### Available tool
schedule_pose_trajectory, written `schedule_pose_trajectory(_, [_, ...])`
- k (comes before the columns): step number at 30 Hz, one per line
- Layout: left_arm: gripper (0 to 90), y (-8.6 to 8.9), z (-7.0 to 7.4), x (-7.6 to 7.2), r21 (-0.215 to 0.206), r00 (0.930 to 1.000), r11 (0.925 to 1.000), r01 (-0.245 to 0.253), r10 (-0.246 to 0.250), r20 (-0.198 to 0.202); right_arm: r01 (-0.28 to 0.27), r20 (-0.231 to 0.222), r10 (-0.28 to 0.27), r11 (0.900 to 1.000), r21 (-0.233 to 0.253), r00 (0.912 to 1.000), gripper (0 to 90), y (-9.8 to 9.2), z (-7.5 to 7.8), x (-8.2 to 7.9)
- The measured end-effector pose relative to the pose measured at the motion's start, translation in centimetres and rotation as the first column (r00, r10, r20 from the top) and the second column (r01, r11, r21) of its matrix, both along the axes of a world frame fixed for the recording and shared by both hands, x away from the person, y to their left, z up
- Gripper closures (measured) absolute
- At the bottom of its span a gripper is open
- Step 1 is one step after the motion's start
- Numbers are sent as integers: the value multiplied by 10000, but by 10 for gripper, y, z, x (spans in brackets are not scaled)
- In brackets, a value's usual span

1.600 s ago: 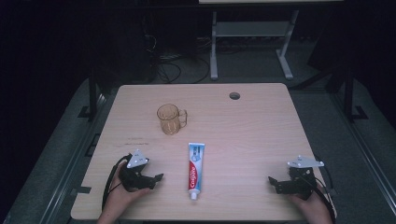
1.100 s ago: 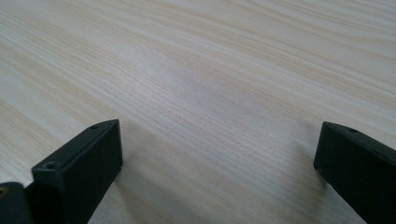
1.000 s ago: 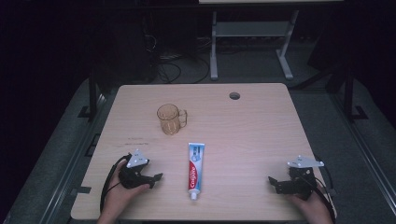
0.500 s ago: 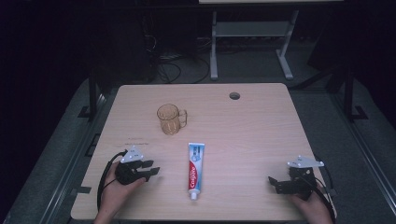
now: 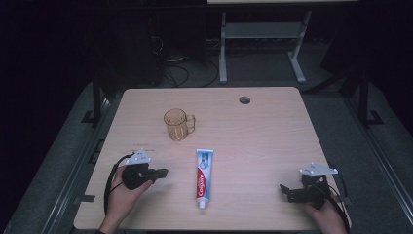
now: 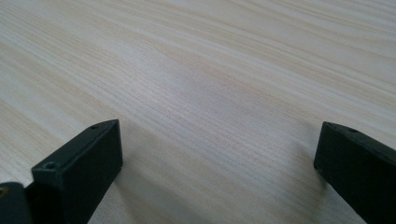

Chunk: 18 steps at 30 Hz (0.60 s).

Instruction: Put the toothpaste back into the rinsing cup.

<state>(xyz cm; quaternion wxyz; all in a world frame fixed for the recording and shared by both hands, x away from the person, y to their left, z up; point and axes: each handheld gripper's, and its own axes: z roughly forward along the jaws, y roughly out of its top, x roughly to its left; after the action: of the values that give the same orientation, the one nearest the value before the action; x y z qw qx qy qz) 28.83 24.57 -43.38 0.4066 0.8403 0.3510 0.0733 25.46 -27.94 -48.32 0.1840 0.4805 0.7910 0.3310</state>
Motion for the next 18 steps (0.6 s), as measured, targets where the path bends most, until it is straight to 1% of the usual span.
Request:
schedule_pose_trajectory(6, [900,-10,4,1,-54,9997,9997,231,-231,-39,7,-2,-7,10000,-3,10000,5,0,0,0])
schedule_pose_trajectory(11, [900,-21,6,2,-204,9986,9985,507,-510,-132,19,-11,-19,10000,-6,10000,5,0,0,0])
schedule_pose_trajectory(18, [900,-36,10,3,-244,9960,9957,894,-896,-55,23,-6,-23,10000,0,10000,5,0,0,0])
